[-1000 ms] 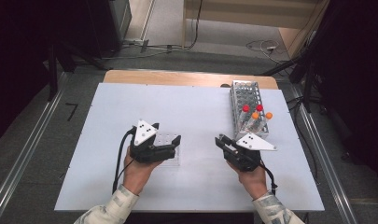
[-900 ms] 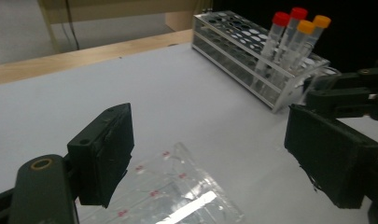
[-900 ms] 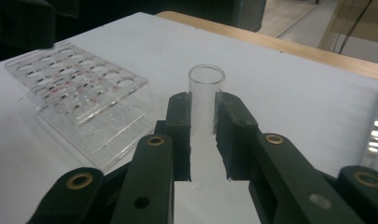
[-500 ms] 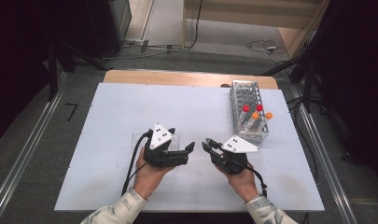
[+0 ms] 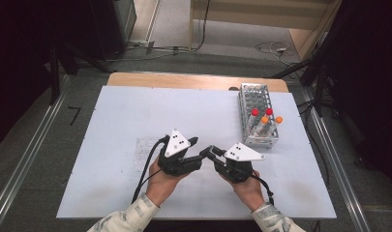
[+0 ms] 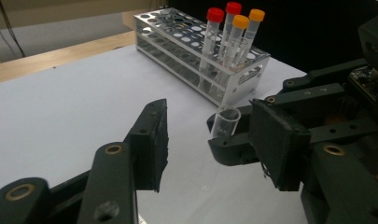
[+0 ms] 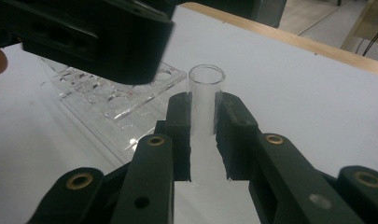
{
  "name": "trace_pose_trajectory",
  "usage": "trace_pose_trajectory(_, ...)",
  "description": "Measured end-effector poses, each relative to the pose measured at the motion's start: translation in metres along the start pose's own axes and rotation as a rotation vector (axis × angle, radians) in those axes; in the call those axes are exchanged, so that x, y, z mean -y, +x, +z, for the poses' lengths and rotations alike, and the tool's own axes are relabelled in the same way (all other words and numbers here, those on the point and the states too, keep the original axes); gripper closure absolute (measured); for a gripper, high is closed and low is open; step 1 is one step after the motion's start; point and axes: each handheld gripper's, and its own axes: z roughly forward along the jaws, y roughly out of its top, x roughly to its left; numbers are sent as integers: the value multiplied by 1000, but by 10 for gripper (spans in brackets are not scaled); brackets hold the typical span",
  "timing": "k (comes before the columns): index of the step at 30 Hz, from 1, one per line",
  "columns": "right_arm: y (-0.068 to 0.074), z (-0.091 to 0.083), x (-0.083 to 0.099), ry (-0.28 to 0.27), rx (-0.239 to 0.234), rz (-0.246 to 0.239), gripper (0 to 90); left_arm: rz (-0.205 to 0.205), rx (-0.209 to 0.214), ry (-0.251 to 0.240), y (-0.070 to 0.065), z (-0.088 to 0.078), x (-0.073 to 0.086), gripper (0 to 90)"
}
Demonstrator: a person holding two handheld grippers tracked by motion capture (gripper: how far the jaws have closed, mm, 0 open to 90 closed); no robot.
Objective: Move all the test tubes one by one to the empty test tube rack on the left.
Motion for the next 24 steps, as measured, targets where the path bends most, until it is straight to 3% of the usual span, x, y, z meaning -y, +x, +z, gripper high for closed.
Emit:
trace_pose_trajectory(13,6,2,0,1,-3,-13,728,14,27,39,-4,13,0,664)
trace_pose_trajectory(18,8,3,0,0,3,-28,728,1,41,55,-1,15,0,741)
trace_pose_trajectory(24,8,3,0,-4,5,-28,726,-4,39,49,0,14,0,763)
